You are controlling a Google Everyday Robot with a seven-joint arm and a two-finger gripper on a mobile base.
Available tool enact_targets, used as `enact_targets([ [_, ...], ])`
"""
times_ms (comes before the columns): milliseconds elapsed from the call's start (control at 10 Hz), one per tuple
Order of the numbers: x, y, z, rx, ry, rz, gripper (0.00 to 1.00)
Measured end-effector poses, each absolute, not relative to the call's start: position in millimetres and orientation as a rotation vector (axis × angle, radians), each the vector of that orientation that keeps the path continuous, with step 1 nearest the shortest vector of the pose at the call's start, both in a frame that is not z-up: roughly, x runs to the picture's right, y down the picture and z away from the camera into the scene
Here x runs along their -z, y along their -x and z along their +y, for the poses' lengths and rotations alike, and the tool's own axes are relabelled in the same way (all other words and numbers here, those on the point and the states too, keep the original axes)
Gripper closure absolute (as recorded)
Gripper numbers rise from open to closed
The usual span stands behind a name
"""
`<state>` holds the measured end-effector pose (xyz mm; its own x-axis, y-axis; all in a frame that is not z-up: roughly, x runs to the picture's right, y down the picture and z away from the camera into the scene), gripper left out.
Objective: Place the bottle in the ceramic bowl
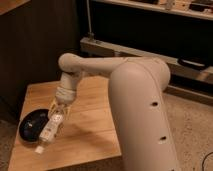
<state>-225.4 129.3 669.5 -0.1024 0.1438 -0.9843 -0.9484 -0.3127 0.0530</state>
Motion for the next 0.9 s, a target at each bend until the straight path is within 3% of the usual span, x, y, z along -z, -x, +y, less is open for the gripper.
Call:
enact_targets([
  [500, -721, 286, 147, -1.602, 1.227, 0.996, 1.0],
  [900, -742, 298, 120, -1.693, 1.213, 0.984, 1.0],
])
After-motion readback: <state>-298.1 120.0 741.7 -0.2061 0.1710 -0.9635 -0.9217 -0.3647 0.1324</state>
